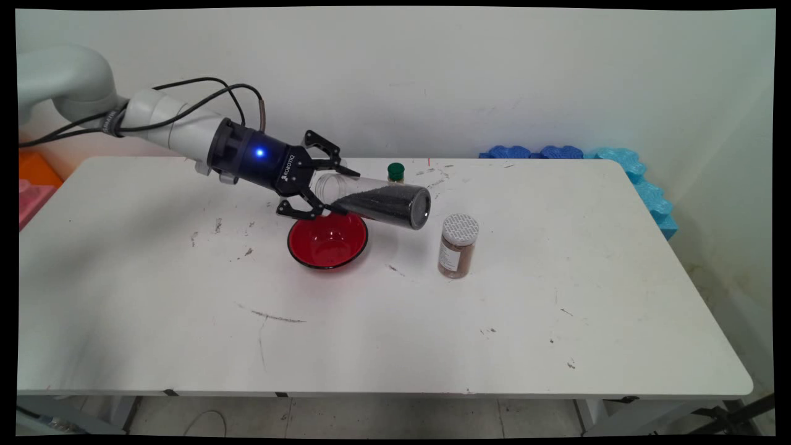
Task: Pour the black seasoning powder in the red bowl
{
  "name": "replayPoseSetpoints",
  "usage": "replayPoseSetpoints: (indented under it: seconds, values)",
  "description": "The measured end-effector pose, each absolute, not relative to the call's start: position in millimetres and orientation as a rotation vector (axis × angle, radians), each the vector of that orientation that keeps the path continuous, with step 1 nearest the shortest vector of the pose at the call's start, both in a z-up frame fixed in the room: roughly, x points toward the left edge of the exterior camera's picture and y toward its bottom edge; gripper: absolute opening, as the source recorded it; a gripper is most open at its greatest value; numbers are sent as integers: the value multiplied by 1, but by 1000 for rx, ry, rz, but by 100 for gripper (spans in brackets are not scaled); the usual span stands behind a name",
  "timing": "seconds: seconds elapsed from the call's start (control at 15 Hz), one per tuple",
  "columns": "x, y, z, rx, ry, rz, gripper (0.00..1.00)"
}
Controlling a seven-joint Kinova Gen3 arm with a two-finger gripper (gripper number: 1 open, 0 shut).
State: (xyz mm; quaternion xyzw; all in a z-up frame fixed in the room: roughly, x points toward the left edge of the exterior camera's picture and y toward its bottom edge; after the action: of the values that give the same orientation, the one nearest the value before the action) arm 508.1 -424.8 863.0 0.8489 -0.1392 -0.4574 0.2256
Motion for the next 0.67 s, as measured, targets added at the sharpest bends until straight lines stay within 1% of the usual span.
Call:
replayPoseSetpoints:
  seconds: [0.67]
  values:
    - [513,-429,858,2345,-358,-1265,0]
